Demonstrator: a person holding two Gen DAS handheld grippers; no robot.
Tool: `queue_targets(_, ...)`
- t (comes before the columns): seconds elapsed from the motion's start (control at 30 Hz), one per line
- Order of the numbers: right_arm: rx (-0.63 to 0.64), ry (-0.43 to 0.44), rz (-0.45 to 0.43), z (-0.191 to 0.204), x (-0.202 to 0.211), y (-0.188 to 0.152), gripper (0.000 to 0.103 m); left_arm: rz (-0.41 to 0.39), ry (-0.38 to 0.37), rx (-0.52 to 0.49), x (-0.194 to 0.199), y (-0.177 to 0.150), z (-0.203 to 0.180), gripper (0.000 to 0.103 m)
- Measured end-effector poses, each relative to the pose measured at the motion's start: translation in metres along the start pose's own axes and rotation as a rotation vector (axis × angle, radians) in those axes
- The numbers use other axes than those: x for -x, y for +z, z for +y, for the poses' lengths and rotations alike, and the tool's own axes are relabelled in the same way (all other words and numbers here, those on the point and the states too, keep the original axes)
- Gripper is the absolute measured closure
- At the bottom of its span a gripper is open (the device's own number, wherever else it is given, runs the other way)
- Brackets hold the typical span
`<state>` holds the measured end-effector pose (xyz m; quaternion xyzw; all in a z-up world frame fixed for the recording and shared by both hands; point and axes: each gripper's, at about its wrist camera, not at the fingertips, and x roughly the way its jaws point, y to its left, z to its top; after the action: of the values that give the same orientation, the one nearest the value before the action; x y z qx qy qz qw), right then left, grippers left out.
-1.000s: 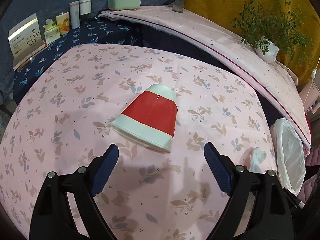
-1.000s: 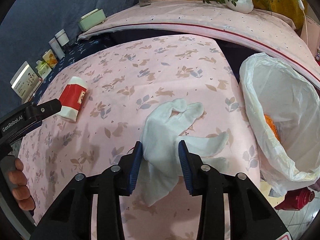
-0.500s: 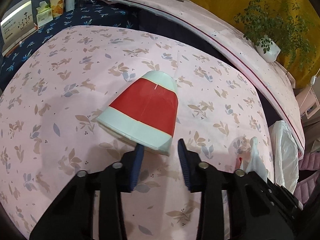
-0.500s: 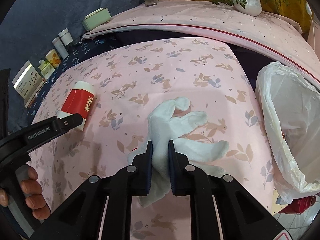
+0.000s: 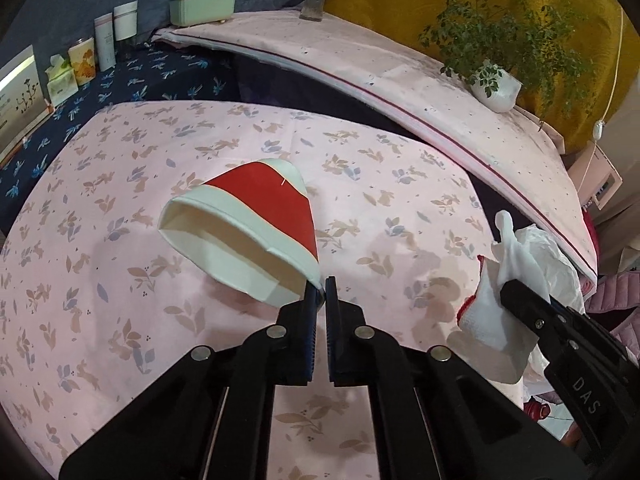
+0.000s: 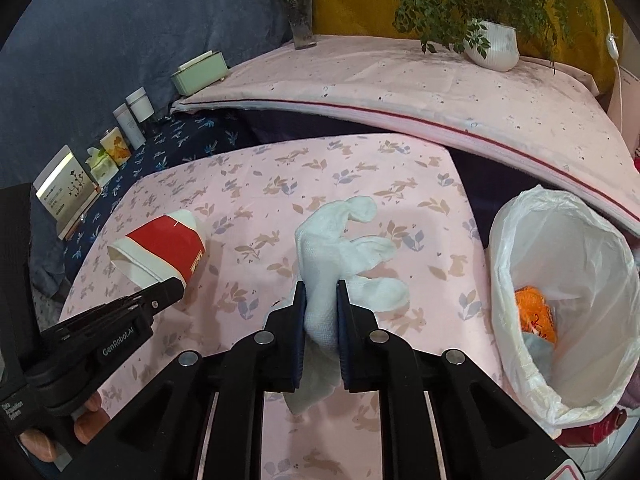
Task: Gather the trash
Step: 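Carry the cup and glove into the bin and open both grippers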
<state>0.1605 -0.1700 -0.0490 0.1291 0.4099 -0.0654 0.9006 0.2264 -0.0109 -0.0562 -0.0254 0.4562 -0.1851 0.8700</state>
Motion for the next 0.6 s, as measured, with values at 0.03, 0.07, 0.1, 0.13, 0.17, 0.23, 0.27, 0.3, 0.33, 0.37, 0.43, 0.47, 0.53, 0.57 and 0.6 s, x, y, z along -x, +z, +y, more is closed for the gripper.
queue_targets(0.03,-0.002,-0.001,-0.010,-0.002,0.004,0.003,0.090,-0.007,-0.005,-0.010,0.003,0.002,-0.006,0.099)
queue_targets(0.07,-0.004,-0.002,-0.021,-0.005,0.009,0.006,0.090,-0.016,-0.009,-0.020,0.007,0.003,-0.014,0.099)
queue_targets(0.1,-0.007,-0.004,-0.034,-0.009,0.014,0.010,0.090,-0.023,-0.015,-0.030,0.011,0.005,-0.022,0.099)
queue_targets(0.13,-0.010,-0.006,-0.045,-0.012,0.019,0.013,0.090,-0.028,-0.021,-0.039,0.014,0.006,-0.028,0.099)
queue_targets(0.17,-0.015,-0.008,-0.057,-0.016,0.024,0.016,0.090,-0.035,-0.027,-0.050,0.017,0.008,-0.036,0.099)
queue_targets(0.23,-0.025,-0.012,-0.079,-0.024,0.035,0.021,0.090,-0.048,-0.038,-0.074,0.024,0.010,-0.052,0.099)
queue_targets(0.27,-0.029,-0.015,-0.088,-0.028,0.040,0.023,0.090,-0.054,-0.045,-0.088,0.027,0.011,-0.061,0.099)
queue_targets(0.3,-0.034,-0.020,-0.099,-0.033,0.045,0.026,0.090,-0.058,-0.050,-0.099,0.029,0.012,-0.068,0.099)
queue_targets(0.33,-0.040,-0.023,-0.110,-0.038,0.051,0.027,0.090,-0.063,-0.054,-0.110,0.031,0.012,-0.076,0.099)
queue_targets(0.37,-0.044,-0.027,-0.117,-0.043,0.055,0.028,0.090,-0.067,-0.061,-0.123,0.033,0.012,-0.084,0.099)
queue_targets(0.43,-0.056,-0.037,-0.134,-0.055,0.065,0.031,0.090,-0.071,-0.070,-0.145,0.036,0.012,-0.099,0.099)
queue_targets(0.47,-0.062,-0.043,-0.140,-0.061,0.069,0.032,0.090,-0.071,-0.078,-0.157,0.037,0.011,-0.107,0.099)
queue_targets(0.53,-0.078,-0.057,-0.156,-0.076,0.078,0.033,0.090,-0.073,-0.092,-0.184,0.039,0.010,-0.124,0.099)
queue_targets(0.57,-0.086,-0.062,-0.162,-0.081,0.082,0.033,0.090,-0.073,-0.096,-0.195,0.039,0.009,-0.132,0.099)
queue_targets(0.6,-0.096,-0.070,-0.169,-0.090,0.086,0.033,0.090,-0.073,-0.102,-0.209,0.040,0.008,-0.140,0.099)
